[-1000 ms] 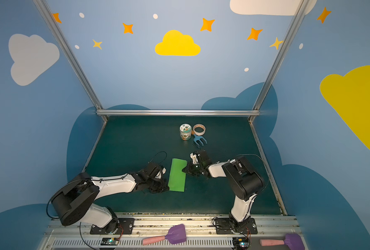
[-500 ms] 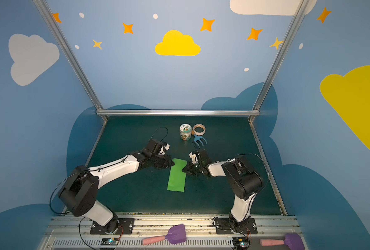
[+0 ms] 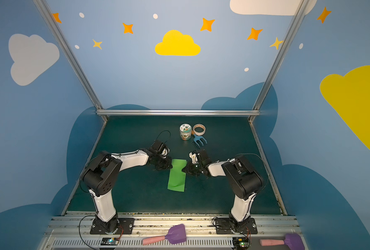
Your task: Fold a paper plane with a square sheet of paper (fold left side to right side)
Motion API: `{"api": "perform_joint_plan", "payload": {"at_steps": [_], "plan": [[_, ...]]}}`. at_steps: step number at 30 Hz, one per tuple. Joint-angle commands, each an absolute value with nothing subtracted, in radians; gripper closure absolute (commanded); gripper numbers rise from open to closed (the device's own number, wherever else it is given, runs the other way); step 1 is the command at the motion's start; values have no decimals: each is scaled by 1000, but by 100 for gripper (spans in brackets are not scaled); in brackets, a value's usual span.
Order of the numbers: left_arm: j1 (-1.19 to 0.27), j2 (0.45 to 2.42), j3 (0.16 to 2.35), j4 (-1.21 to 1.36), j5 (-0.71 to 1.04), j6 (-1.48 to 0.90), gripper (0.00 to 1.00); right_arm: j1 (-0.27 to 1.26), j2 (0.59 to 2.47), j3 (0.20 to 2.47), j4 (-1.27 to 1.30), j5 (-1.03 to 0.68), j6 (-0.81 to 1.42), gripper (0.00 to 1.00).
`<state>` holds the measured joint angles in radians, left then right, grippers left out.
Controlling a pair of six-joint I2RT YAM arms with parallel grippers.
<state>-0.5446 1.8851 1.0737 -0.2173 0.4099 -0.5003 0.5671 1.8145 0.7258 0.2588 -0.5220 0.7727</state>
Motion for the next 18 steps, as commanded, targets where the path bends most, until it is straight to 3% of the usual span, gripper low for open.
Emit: {"api": "perform_joint_plan", "payload": {"at_steps": [1, 8, 18], "plan": [[-546, 1879, 1047, -224, 390, -485, 96, 579, 1929, 667, 5, -356, 739, 100], [-544, 1725, 1014, -249, 389, -492, 96, 580, 1921, 704, -20, -356, 708, 100], [-535, 1647, 1006, -268, 400, -502, 82, 577, 1909, 757, -93, -349, 636, 100]]}}
